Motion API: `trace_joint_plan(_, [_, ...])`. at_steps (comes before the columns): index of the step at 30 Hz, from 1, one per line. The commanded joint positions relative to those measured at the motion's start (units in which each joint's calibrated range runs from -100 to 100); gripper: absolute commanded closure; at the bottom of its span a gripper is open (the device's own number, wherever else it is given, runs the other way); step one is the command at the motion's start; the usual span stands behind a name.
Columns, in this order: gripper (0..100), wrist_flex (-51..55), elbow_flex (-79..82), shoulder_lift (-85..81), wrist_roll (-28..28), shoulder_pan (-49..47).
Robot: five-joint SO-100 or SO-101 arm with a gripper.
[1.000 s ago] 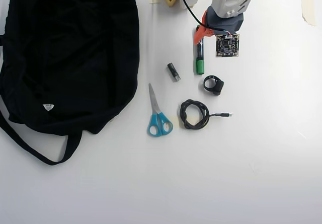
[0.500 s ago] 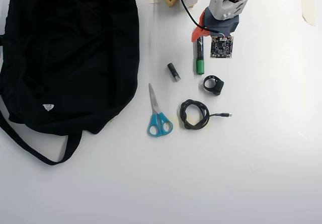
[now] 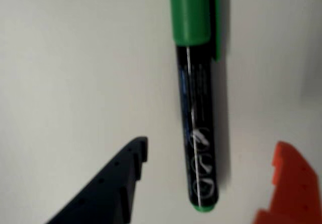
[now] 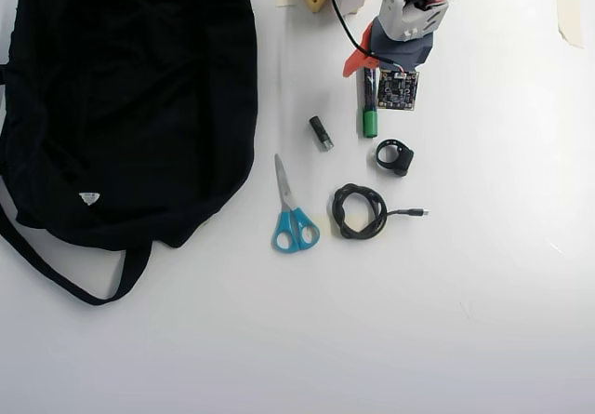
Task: Put the green marker into the black bag
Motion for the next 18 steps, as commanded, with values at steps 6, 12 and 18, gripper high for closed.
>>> trace_joint_plan(6, [68,-0.9,0.5,-0.3,-0.2,-0.2])
trace_joint_plan(12, [68,-2.2,1.7,-0.3,-0.2,-0.3])
trace_joint_plan(18, [68,-3.3,1.1,4.0,-0.2,-0.4])
